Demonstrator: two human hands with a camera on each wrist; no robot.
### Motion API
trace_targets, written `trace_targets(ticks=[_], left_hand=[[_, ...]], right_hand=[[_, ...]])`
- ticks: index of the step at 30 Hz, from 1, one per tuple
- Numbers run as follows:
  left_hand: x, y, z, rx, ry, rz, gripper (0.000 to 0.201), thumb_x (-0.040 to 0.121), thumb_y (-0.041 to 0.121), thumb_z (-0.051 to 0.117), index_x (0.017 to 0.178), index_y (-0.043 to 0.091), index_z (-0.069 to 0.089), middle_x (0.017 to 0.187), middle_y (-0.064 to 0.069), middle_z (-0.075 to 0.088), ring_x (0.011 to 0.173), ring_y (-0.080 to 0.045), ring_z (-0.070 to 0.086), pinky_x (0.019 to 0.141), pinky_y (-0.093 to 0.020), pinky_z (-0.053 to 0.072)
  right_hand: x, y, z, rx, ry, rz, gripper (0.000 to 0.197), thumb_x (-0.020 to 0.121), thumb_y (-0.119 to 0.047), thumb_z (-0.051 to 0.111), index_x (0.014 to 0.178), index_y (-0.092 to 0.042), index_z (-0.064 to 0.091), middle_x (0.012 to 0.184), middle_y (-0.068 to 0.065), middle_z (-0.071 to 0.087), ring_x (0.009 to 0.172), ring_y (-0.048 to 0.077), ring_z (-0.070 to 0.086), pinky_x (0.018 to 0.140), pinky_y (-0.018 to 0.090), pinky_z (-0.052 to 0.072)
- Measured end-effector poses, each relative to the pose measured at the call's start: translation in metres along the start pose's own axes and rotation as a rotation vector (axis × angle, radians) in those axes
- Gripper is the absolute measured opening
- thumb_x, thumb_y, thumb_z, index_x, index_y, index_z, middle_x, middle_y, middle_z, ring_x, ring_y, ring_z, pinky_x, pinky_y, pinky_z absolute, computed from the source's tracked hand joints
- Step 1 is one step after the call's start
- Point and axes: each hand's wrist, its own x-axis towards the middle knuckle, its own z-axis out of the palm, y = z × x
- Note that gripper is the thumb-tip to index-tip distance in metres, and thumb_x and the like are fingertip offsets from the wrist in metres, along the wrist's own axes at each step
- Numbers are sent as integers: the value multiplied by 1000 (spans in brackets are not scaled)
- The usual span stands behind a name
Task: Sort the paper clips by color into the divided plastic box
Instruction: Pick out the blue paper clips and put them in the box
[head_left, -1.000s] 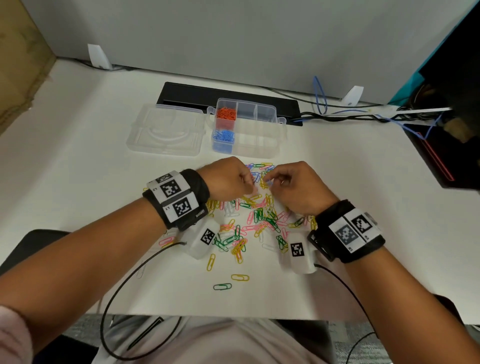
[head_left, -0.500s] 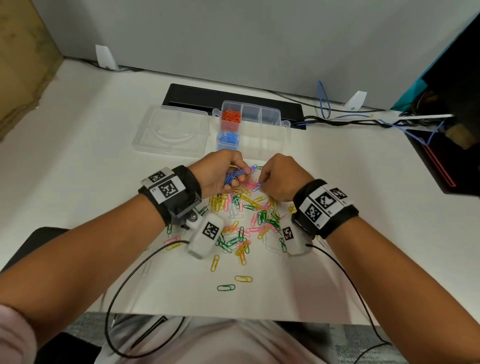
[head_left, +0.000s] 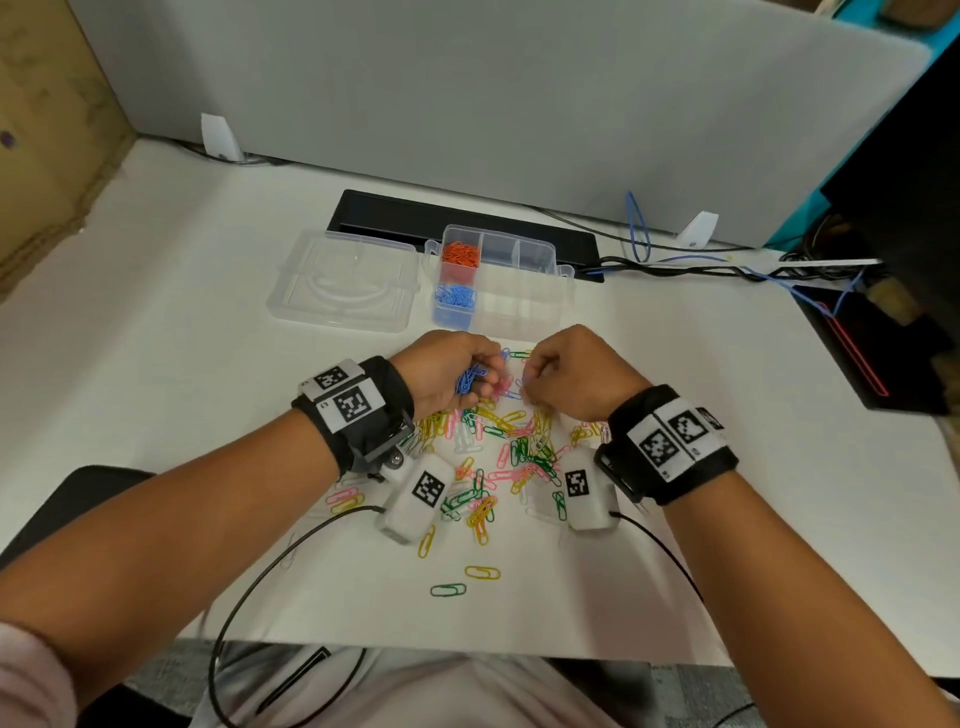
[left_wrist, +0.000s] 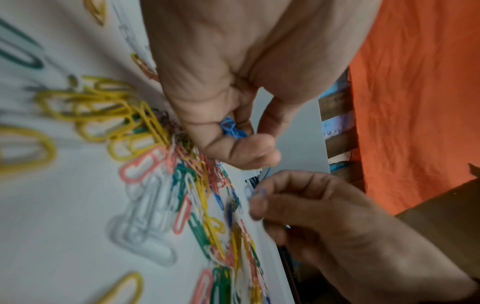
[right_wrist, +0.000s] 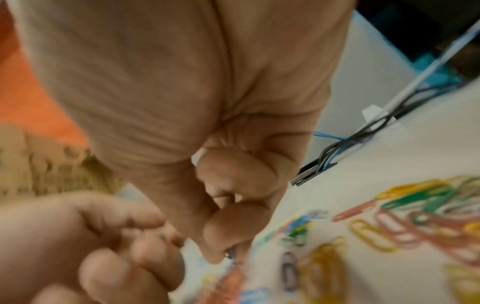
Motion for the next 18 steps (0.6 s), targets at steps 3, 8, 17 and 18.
trace_targets(ticks=[3,8,17,18], left_hand=[[0,-3,3,-136,-58,-34,27,101,27,46,88,7,60,75,-8,60,58,-16,56,50,-21,49],[1,-3,8,-212,-123,-135,35,100,32,46,69,15,45,57,0,46,41,-8,36,31,-15,26],[14,6,9,740,-58,252,16,84,21,75,99,19,79,97,9,74,93,-7,66,85,-19,51],[15,7,10,833,-57,249,18,83,21,76,101,20,78,100,8,74,95,-8,65,89,-22,51]], right_hand=[[-10,-14,-6,349,27,-49,4,85,-5,73,82,-4,73,64,8,68,50,9,59,44,19,44],[6,-9,-10,263,195,-107,14,88,-8,70,78,-15,77,70,-3,70,59,4,60,61,22,51],[20,8,7,-204,4,186,23,74,-26,81,86,-8,71,86,6,70,83,22,66,67,30,53],[20,9,8,-199,-9,182,18,75,-21,78,86,-8,71,87,6,70,85,22,67,70,31,55]])
